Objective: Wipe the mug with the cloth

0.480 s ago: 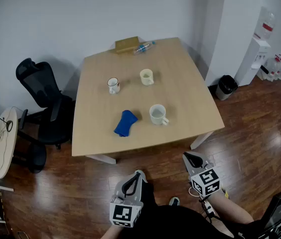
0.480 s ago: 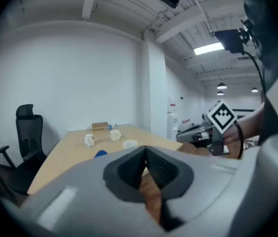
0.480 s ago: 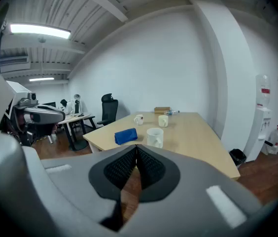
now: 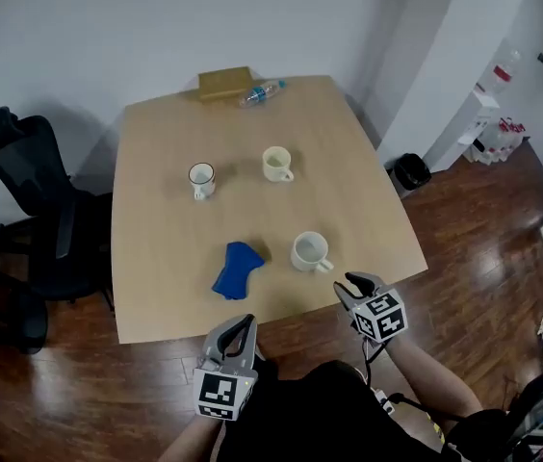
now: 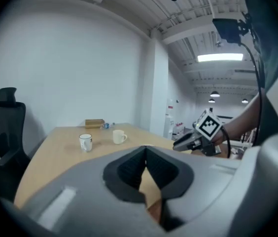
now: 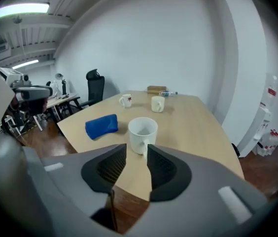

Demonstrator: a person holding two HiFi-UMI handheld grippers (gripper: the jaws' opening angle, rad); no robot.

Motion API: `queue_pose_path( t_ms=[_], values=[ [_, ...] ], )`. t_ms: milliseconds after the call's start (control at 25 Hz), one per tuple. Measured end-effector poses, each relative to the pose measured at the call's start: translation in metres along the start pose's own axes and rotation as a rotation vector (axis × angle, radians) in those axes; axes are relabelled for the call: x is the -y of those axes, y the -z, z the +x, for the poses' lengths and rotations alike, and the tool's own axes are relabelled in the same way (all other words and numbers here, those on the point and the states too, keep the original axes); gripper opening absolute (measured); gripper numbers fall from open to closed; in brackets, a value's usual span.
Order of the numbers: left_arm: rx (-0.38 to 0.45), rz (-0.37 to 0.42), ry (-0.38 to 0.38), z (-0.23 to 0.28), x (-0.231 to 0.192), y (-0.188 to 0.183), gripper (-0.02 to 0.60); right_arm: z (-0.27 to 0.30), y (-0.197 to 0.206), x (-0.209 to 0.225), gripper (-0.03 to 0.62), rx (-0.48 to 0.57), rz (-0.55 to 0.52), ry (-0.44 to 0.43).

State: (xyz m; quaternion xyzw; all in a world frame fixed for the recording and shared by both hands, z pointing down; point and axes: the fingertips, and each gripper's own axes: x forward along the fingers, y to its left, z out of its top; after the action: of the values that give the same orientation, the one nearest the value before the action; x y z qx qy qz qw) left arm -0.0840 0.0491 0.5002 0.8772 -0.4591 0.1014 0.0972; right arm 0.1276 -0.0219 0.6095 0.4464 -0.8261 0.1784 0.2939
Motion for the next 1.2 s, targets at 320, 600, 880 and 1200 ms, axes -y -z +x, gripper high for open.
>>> queue_pose_path(
  t_ms=[320,600,880,1200],
  values=[
    [-0.063,-0.095,-0.009,0.022,-0.045,0.001,0.003,0.088,0.025,0.023,0.189,-0.300,-0.064,-0.041],
    [-0.076,-0.084,-0.071,0.032,-0.052,-0.009,0.003,0.113,0.039,0.020,0.134,-0.390,-0.192,-0.128],
    [-0.072,-0.046,-0.093,0.049,-0.056,-0.021,0.003,0.110,0.034,0.014,0.044,-0.300,-0.180,-0.169],
    [-0.114,-0.049,-0.079,0.060,-0.050,-0.016,0.003,0.095,0.040,0.005,0.044,-0.306,-0.071,-0.262]
  ],
)
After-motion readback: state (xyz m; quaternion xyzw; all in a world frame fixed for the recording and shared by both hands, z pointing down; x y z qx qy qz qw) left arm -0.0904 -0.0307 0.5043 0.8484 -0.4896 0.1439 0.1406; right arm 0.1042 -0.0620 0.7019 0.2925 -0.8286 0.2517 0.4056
